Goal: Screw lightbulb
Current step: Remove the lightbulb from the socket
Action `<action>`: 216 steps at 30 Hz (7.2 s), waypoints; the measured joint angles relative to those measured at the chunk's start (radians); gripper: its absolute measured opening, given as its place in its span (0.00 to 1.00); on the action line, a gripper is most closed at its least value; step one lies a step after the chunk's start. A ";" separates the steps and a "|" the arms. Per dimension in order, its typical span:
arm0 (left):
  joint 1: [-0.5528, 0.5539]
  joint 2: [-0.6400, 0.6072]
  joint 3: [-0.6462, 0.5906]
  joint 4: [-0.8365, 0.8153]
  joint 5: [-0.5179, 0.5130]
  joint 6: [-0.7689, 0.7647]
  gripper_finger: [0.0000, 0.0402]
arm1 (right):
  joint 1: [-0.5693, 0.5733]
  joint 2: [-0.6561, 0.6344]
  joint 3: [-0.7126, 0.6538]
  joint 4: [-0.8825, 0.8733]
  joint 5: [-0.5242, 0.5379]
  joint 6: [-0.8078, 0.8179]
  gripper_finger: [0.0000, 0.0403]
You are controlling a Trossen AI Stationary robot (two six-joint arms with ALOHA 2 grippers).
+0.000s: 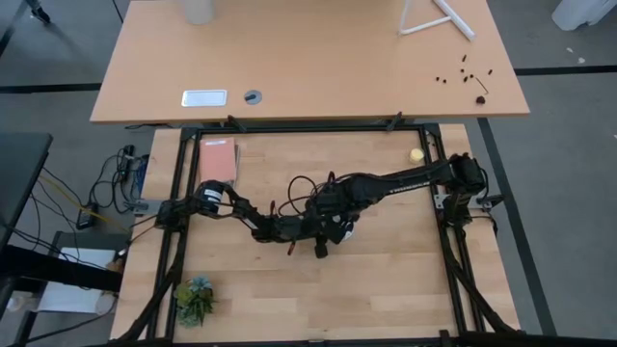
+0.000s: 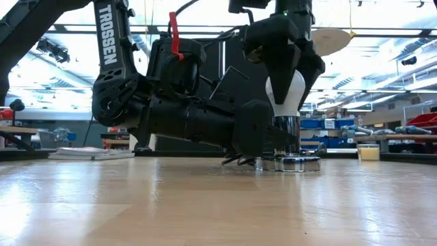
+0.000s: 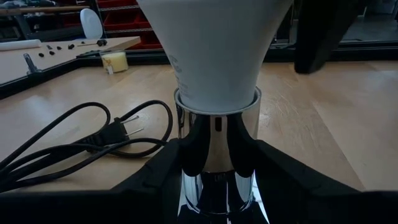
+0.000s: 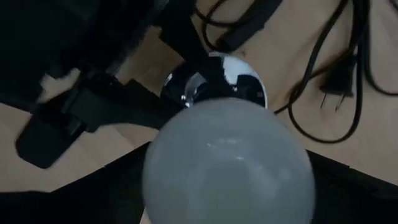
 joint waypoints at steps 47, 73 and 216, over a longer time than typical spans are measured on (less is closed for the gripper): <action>-0.001 0.001 0.000 0.000 0.004 0.008 0.43 | -0.013 0.000 -0.002 0.006 0.003 -1.297 0.81; 0.000 0.001 0.000 -0.002 0.002 0.002 0.43 | -0.012 0.000 -0.002 0.077 -0.024 0.087 0.93; 0.003 0.002 -0.001 -0.008 -0.019 0.001 0.43 | -0.013 -0.001 -0.085 0.125 0.164 -1.679 0.69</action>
